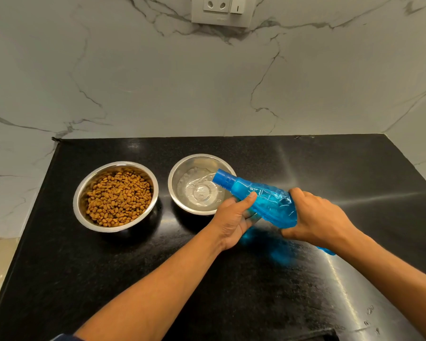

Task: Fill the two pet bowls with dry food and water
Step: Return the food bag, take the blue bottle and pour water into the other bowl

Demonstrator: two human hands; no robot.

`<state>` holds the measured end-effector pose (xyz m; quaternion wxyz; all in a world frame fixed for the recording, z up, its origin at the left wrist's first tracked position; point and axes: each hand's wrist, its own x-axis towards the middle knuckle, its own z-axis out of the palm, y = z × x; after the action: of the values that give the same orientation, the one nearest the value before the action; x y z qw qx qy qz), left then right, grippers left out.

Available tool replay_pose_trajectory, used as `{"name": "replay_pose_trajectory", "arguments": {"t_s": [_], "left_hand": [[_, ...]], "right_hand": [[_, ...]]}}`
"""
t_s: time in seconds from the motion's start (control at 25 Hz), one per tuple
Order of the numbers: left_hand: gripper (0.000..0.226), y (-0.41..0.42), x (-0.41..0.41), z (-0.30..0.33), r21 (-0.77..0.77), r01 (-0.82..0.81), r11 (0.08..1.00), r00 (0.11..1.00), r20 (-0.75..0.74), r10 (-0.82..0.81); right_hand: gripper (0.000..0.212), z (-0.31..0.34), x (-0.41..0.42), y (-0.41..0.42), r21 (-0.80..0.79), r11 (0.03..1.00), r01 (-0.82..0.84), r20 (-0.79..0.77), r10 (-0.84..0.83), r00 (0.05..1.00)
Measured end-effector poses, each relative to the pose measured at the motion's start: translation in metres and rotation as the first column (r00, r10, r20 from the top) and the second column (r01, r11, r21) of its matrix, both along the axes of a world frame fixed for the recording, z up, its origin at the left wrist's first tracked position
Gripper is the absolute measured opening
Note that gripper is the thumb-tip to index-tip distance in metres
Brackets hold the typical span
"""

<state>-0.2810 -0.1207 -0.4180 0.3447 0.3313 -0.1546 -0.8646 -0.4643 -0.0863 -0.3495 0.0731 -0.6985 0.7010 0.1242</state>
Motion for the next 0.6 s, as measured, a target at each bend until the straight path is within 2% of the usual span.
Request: {"name": "replay_pose_trajectory", "arguments": {"t_s": [0.6], "left_hand": [[0.026, 0.0007, 0.0014, 0.0023, -0.003, 0.006, 1.000, 1.000, 0.002, -0.006]], "right_hand": [[0.074, 0.0026, -0.0003, 0.0024, 0.007, 1.000, -0.007, 0.022, 0.007, 1.000]]}}
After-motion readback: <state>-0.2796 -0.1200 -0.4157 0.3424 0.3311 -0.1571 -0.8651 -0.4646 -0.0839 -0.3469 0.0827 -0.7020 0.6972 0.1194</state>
